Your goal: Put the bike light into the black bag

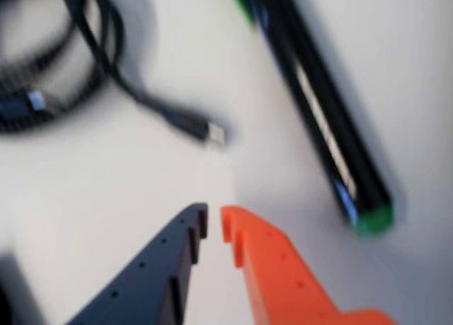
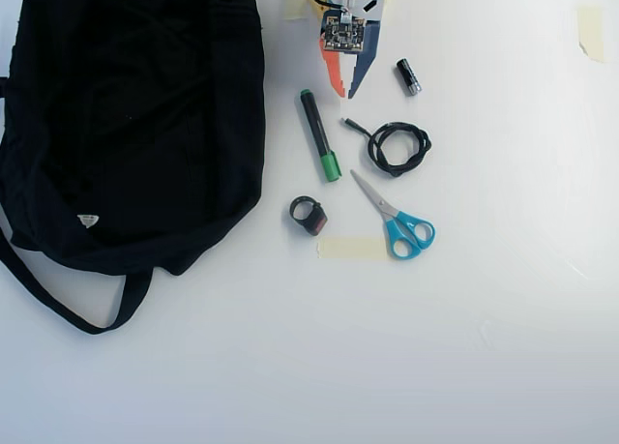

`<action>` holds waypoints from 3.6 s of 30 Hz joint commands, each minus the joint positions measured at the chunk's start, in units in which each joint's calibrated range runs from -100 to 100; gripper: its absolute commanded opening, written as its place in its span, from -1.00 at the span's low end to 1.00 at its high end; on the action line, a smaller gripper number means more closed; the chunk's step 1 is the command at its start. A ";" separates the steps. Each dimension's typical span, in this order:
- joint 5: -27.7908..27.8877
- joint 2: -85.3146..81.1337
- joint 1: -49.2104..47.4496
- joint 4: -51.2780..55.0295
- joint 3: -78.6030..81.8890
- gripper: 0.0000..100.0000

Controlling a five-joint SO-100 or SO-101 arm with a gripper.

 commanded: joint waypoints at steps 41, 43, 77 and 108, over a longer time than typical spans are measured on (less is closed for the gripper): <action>0.42 101.49 0.32 -49.47 -101.06 -0.95; 0.47 99.75 0.47 -48.35 -100.79 -0.95; 25.69 84.31 -2.07 25.90 -102.13 -0.95; 42.26 104.81 4.14 24.60 -111.66 -0.94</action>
